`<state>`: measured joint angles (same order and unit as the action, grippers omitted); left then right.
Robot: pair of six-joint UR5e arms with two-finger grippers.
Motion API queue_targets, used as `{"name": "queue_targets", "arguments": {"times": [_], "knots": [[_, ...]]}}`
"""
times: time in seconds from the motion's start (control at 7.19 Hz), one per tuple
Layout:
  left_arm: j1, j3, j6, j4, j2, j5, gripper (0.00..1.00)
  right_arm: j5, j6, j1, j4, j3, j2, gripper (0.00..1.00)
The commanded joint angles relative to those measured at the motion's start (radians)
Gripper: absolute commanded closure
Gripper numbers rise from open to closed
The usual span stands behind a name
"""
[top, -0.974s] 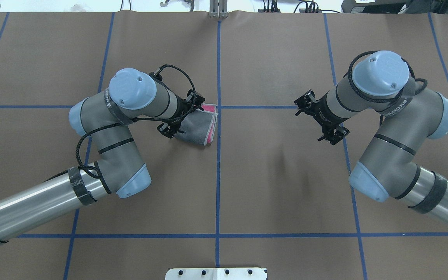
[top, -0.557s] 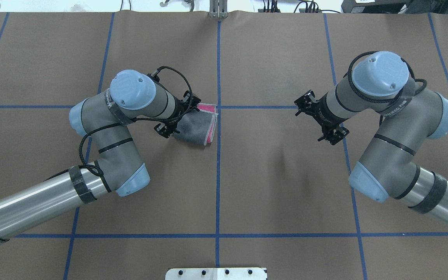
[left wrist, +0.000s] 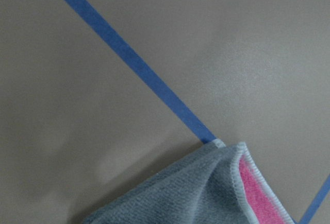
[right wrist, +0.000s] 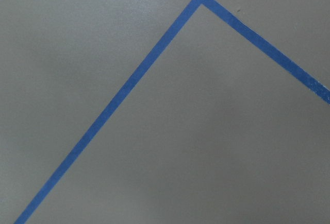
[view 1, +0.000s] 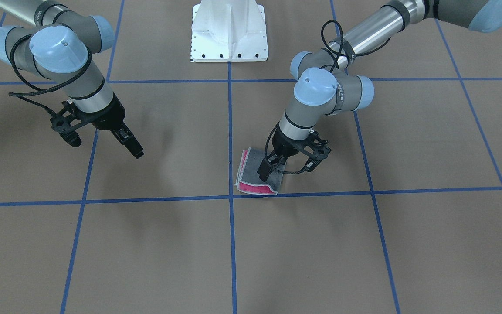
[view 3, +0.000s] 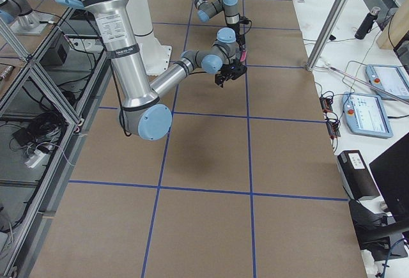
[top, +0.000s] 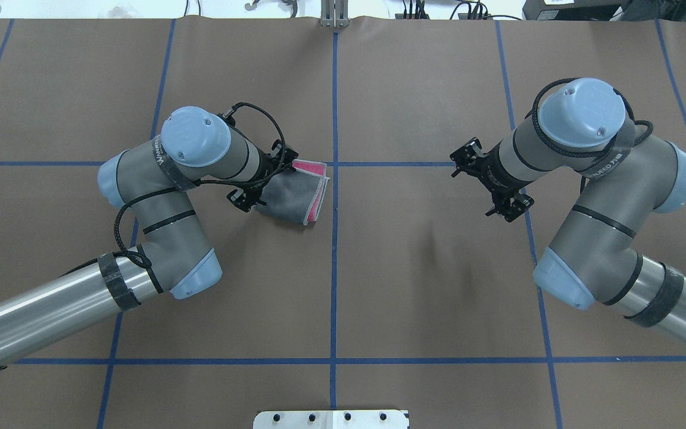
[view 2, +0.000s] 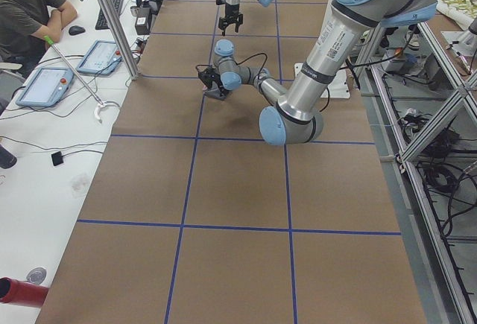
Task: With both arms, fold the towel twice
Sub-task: 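Release the towel and raise the left gripper away from it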
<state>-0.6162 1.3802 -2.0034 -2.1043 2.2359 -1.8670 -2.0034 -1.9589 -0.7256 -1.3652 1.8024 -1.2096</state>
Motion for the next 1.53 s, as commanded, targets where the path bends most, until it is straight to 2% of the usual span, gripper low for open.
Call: {"name": "queue_targets", "arguments": {"times": [0.0,0.28,0.42,0.7,0.97,1.11,1.25,1.39], "knots": [[-0.008,0.049,0.0,0.009,-0.031,-0.007,0.04,0.0,-0.002,0.002,0.0,0.0,0.005,0.0],[-0.081,0.098,0.0,0.01,-0.035,-0.107,0.04,0.002,-0.005,0.009,0.0,-0.014,0.031,0.0],[-0.092,0.1,0.0,0.01,-0.041,-0.112,0.05,0.002,-0.005,0.011,-0.002,-0.014,0.035,0.0],[-0.088,0.086,0.044,0.001,-0.033,-0.072,0.22,0.002,-0.005,0.011,0.0,-0.015,0.035,0.0],[-0.083,0.083,0.098,-0.006,-0.024,-0.009,0.24,0.002,-0.005,0.011,0.0,-0.015,0.035,0.0],[-0.085,0.074,0.098,-0.008,-0.006,-0.009,0.24,0.002,-0.005,0.011,0.0,-0.014,0.035,0.0],[-0.089,0.074,0.1,-0.01,0.001,-0.009,0.3,0.002,0.005,0.009,0.001,-0.011,0.033,0.0],[-0.114,0.079,0.129,-0.02,0.001,-0.011,0.31,0.006,0.012,-0.014,0.009,-0.008,0.031,0.0]]}}
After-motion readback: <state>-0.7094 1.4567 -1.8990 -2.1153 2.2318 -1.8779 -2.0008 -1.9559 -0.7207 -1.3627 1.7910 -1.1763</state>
